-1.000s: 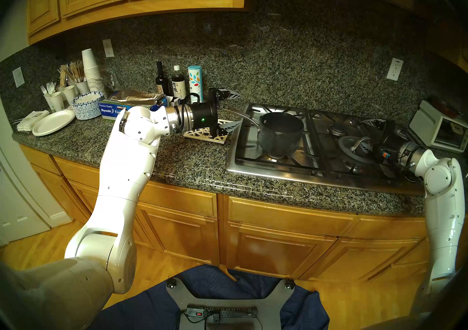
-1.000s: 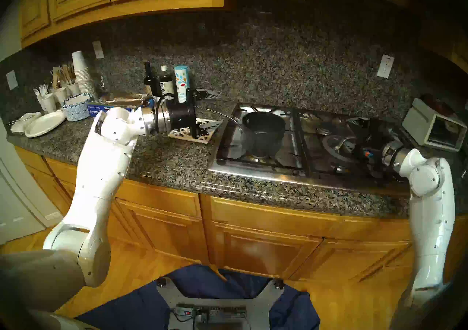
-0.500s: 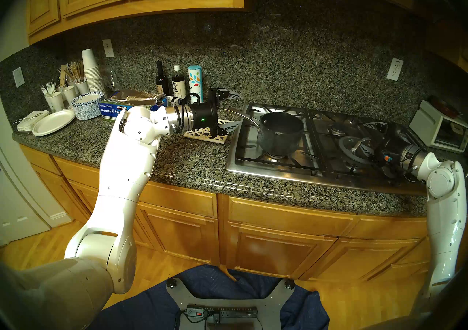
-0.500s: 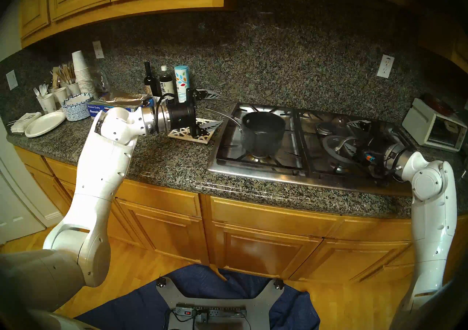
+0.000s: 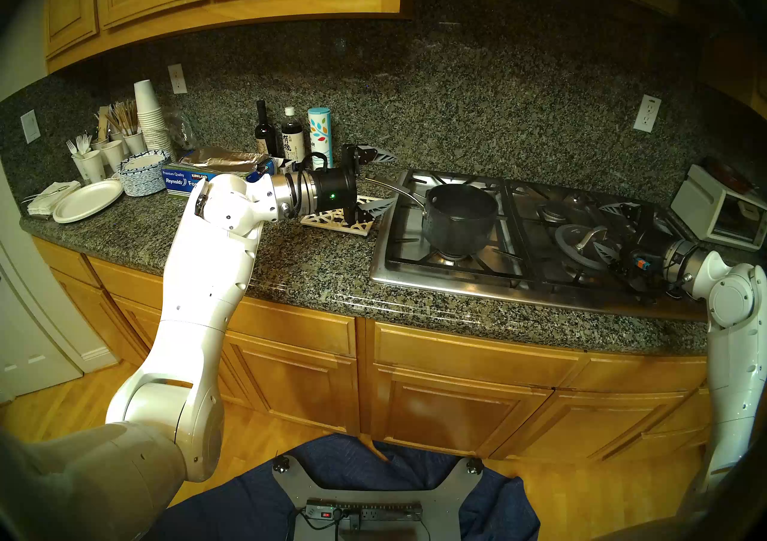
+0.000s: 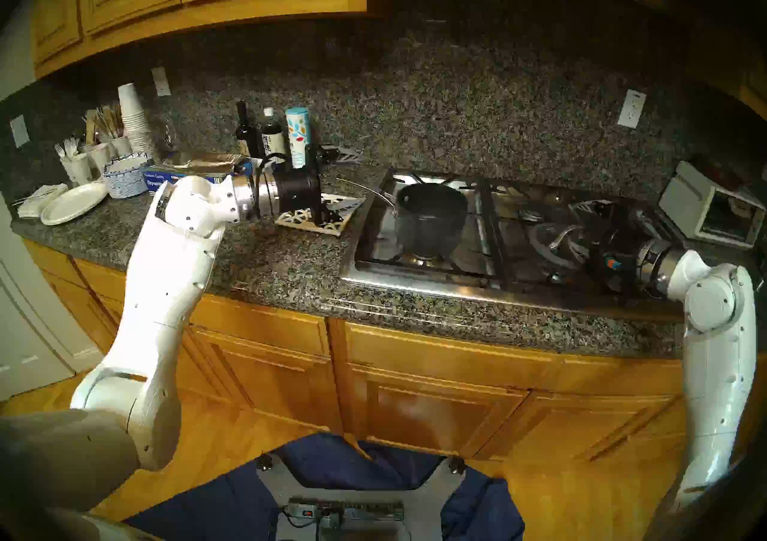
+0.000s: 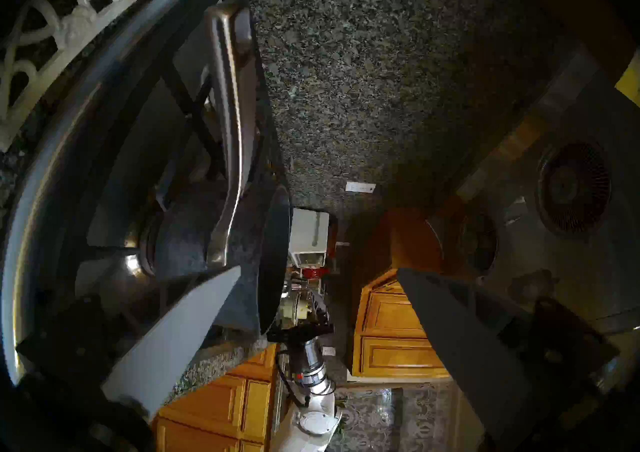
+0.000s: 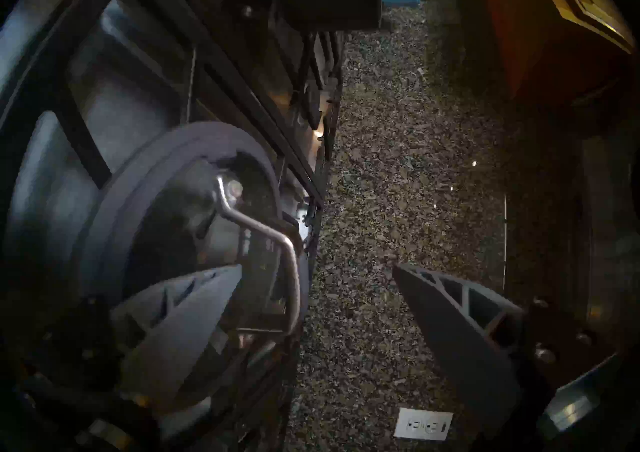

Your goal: Pick up the pot, put it on the stove, take off the pot lid

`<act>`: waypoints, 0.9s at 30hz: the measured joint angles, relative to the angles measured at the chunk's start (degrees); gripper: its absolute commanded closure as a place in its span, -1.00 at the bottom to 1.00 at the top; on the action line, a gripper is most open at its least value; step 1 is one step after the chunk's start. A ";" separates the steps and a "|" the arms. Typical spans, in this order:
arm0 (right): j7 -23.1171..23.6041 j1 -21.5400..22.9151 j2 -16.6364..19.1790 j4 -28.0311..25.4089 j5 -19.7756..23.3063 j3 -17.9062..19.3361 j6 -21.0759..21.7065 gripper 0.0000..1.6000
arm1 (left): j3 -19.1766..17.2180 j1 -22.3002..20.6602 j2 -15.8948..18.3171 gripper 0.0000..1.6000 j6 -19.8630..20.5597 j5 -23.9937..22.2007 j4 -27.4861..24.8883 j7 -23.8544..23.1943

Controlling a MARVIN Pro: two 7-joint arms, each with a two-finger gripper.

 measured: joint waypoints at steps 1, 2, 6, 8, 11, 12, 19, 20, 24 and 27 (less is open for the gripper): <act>0.29 0.01 0.06 -0.17 0.07 0.12 0.07 -1.00 | 0.00 0.00 0.00 -1.00 0.00 0.01 0.00 -0.01; 0.54 0.04 0.12 -0.29 0.13 0.21 0.14 -1.00 | 0.00 0.00 0.00 -1.00 0.00 0.01 0.00 -0.01; 1.90 0.42 0.61 -0.86 0.51 0.80 0.41 -1.00 | -0.02 0.00 -0.01 -1.00 0.00 0.06 0.00 -0.03; 2.47 0.73 0.94 -1.15 0.74 1.09 0.52 -1.00 | -0.02 0.00 -0.01 -1.00 0.02 0.08 0.00 -0.04; 3.31 1.27 1.45 -1.69 1.17 1.48 0.71 -1.00 | -0.03 0.00 -0.02 -1.00 0.02 0.10 0.00 -0.05; 3.58 1.47 1.63 -1.92 1.35 1.61 0.79 -1.00 | -0.03 0.00 -0.02 -1.00 0.02 0.10 0.00 -0.05; 5.61 2.66 2.77 -3.78 2.78 2.42 1.47 -1.00 | -0.03 0.01 -0.02 -1.00 0.02 0.11 0.00 -0.05; 5.89 2.75 2.88 -4.05 3.00 2.55 1.57 -1.00 | -0.03 0.01 -0.02 -1.00 0.02 0.11 0.00 -0.05; 7.60 3.25 3.47 -5.62 4.19 3.50 2.20 -1.00 | -0.03 0.01 -0.02 -1.00 0.02 0.11 0.00 -0.05; 8.62 3.62 3.86 -6.43 4.89 4.04 2.64 -1.00 | -0.03 0.01 -0.02 -1.00 0.02 0.11 0.00 -0.05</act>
